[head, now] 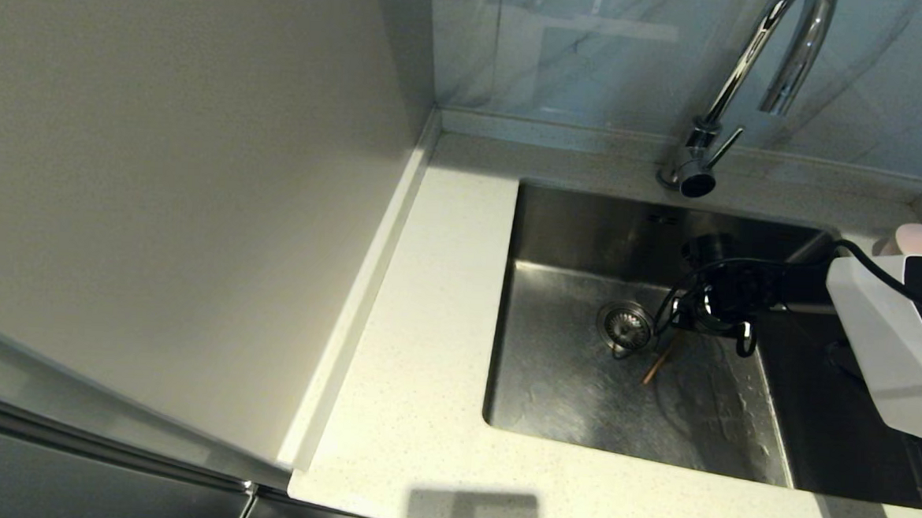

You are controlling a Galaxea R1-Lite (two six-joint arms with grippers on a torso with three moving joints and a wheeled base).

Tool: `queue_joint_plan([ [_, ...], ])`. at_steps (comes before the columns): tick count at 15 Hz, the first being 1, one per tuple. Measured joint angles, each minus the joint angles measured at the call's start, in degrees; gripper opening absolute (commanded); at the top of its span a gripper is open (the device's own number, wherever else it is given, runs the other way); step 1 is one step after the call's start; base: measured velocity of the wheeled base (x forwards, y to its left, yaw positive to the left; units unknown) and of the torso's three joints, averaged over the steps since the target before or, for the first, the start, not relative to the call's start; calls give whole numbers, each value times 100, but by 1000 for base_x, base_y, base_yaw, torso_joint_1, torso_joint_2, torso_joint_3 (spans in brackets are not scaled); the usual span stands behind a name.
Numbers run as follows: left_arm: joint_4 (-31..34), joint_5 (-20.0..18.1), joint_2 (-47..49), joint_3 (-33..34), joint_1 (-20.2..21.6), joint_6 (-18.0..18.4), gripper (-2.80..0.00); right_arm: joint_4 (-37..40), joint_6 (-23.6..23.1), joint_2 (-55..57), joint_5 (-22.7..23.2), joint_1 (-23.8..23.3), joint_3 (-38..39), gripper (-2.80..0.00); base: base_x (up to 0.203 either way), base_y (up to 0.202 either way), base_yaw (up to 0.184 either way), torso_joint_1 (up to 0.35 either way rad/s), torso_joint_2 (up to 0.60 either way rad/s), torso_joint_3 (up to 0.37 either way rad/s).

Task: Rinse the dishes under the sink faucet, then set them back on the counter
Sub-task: Place the chopsticks on the bowl

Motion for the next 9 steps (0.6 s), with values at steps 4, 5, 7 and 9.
queue_joint_plan([
  [4, -2, 1, 0, 0, 0, 2, -280, -47, 1, 2, 45, -11, -46, 0, 0, 0, 0, 0, 0, 0],
  [5, -2, 1, 0, 0, 0, 2, -280, -48, 9, 7, 53, -16, -46, 0, 0, 0, 0, 0, 0, 0],
  [7, -2, 2, 0, 0, 0, 0, -280, -48, 9, 53, 45, -13, -71, 0, 0, 0, 0, 0, 0, 0],
  [9, -2, 0, 0, 0, 0, -1, -280, 7, 38, 99, -22, 0, -82, 0, 0, 0, 0, 0, 0, 0],
])
